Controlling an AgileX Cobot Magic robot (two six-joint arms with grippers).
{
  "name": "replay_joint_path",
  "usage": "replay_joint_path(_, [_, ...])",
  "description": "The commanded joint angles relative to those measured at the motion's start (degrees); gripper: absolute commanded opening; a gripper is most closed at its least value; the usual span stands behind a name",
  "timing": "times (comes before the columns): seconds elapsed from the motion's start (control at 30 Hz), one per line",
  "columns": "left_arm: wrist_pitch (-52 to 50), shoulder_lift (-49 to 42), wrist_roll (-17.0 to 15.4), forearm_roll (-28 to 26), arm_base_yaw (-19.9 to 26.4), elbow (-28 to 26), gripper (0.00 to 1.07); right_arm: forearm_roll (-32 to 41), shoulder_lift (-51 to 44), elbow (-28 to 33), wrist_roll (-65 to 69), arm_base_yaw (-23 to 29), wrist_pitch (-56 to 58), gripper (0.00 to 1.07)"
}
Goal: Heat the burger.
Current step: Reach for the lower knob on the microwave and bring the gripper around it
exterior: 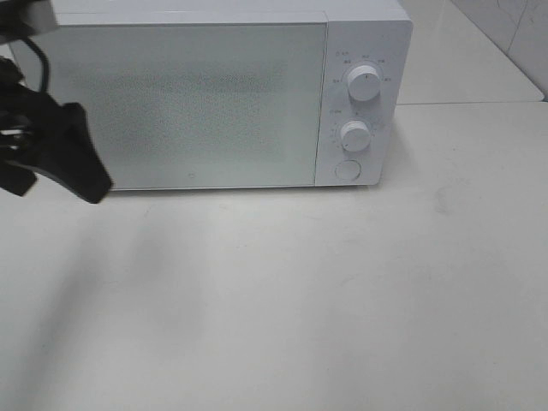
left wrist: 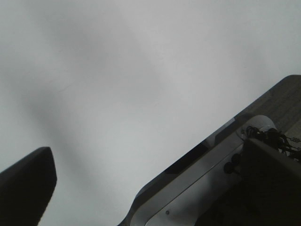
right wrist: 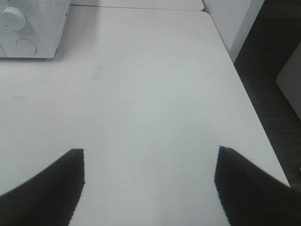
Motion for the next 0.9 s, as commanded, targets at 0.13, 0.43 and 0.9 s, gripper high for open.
replay_joint_path(0.13, [6.8, -8.2, -1.7, 5.3, 9.5, 0.1, 1.02, -0.2, -1.5, 0.0, 0.5, -0.3, -0.5, 0.76])
replay_joint_path(0.43, [8.6, -22.2, -4.4, 6.0, 18.1, 0.1, 1.02, -0.2, -1.5, 0.0, 0.5, -0.3, -0.5, 0.76])
replay_joint_path(0.9, [-4.2, -51.3, -13.0, 17.7, 18.1, 17.1, 1.02, -0.2, -1.5, 0.0, 0.5, -0.3, -0.5, 0.76])
